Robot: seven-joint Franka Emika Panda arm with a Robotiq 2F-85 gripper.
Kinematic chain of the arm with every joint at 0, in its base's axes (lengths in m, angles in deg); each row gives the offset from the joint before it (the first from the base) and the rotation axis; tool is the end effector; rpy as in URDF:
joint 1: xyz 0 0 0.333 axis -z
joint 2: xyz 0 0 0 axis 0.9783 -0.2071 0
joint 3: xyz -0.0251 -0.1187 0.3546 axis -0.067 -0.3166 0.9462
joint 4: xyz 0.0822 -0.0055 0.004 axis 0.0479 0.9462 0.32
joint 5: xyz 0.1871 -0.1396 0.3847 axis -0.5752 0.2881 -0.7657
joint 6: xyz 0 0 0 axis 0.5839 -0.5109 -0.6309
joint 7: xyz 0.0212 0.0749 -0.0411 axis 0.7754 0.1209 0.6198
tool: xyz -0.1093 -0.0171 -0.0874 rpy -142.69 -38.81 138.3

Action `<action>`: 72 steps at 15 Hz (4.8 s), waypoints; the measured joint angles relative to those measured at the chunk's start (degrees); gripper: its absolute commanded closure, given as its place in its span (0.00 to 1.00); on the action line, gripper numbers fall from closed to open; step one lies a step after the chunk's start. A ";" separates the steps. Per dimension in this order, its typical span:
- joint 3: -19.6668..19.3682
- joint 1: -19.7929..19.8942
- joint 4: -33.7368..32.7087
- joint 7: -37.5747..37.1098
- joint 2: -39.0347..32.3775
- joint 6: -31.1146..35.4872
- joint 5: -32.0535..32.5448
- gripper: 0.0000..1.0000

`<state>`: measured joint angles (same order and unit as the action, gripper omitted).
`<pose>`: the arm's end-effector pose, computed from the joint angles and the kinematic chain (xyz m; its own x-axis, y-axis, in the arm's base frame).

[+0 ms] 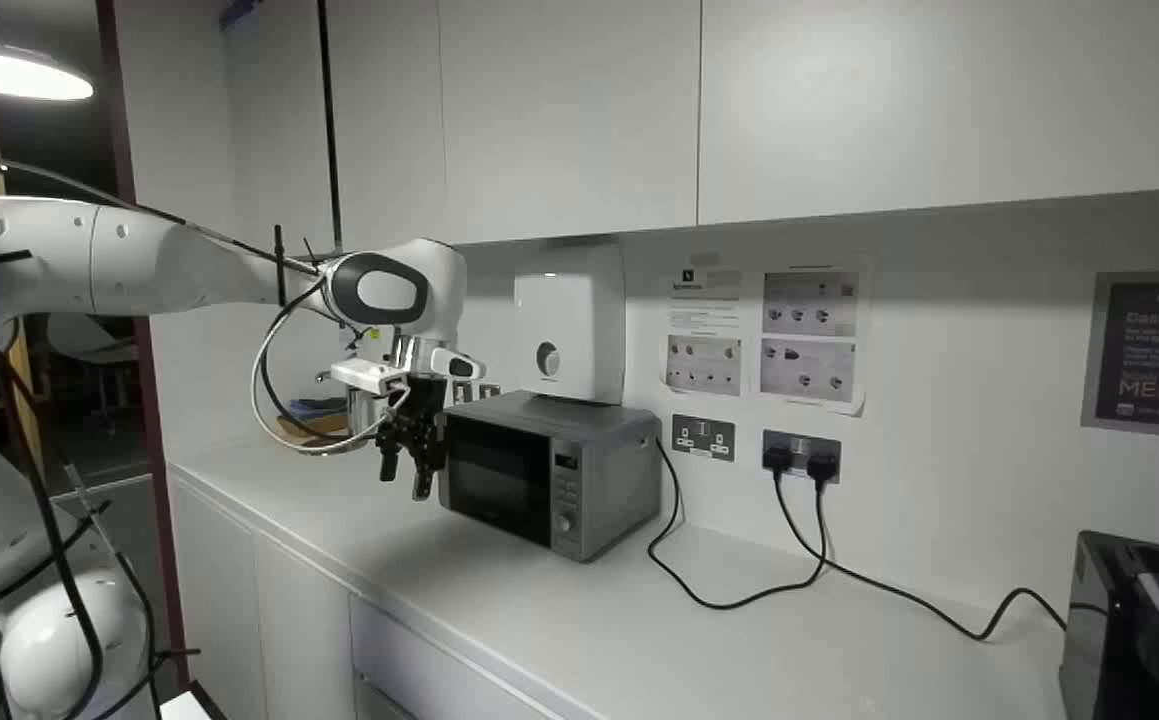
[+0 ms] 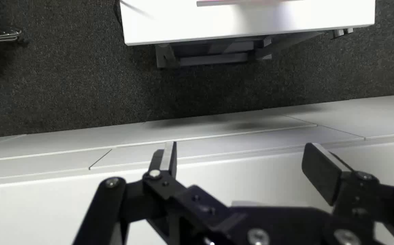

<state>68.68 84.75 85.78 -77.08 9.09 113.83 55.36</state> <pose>0.3763 -0.1658 0.5710 0.9783 -0.0789 -0.1913 -0.0869 -0.9956 -0.0339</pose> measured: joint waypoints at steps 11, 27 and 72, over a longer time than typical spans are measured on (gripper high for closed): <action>0.02 0.00 1.22 0.32 -0.01 2.68 0.07 0.00; -0.20 -0.06 5.28 6.61 -5.35 27.57 0.44 0.00; 3.34 -1.47 7.09 0.07 -6.27 29.06 -4.08 0.00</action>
<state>72.02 83.28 92.87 -77.01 2.82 142.89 51.28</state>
